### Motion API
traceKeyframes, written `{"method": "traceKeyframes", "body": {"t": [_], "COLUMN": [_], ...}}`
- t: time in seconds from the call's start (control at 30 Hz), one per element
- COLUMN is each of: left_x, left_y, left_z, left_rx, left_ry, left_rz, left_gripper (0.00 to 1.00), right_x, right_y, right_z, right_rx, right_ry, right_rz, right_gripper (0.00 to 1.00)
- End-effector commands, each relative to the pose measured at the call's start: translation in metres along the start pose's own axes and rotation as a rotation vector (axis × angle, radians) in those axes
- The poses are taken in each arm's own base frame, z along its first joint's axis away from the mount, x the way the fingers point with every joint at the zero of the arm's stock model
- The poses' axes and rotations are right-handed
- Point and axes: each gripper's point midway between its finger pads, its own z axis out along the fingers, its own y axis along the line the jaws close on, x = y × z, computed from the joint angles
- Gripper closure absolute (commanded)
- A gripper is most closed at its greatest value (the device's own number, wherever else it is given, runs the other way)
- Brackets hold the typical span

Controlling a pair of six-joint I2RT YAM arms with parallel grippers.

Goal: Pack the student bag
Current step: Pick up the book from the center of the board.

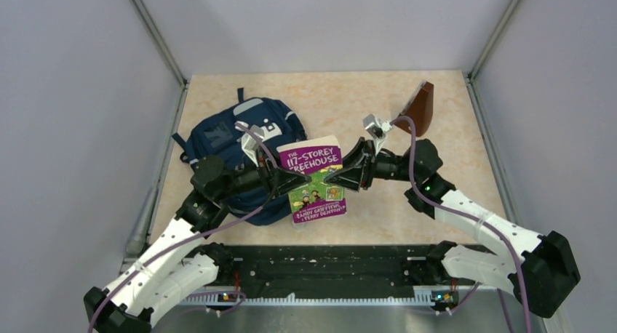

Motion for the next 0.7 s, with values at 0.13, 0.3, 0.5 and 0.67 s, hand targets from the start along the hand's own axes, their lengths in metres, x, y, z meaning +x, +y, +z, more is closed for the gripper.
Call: {"method": "traceKeyframes", "body": {"t": [0.13, 0.3, 0.5, 0.67], "left_x": [-0.030, -0.019, 0.011, 0.060], "left_y": [-0.007, 0.048, 0.119, 0.158], "left_z": [0.001, -0.014, -0.044, -0.058], "left_rx": [-0.025, -0.329, -0.663, -0.784], "left_ry": [-0.040, 0.081, 0.247, 0.478], "left_rz": [0.154, 0.224, 0.265, 0.194], "left_gripper": [1.00, 0.30, 0.15, 0.17], "right_x": [-0.027, -0.036, -0.028, -0.018], "right_y": [0.008, -0.060, -0.123, -0.146], "right_z": [0.002, -0.027, -0.092, -0.133], "right_rx": [0.018, 0.459, 0.774, 0.893], "right_ry": [-0.074, -0.111, -0.133, -0.169], "right_rz": [-0.063, -0.051, 0.107, 0.172], "right_gripper": [1.00, 1.00, 1.00, 1.00]}}
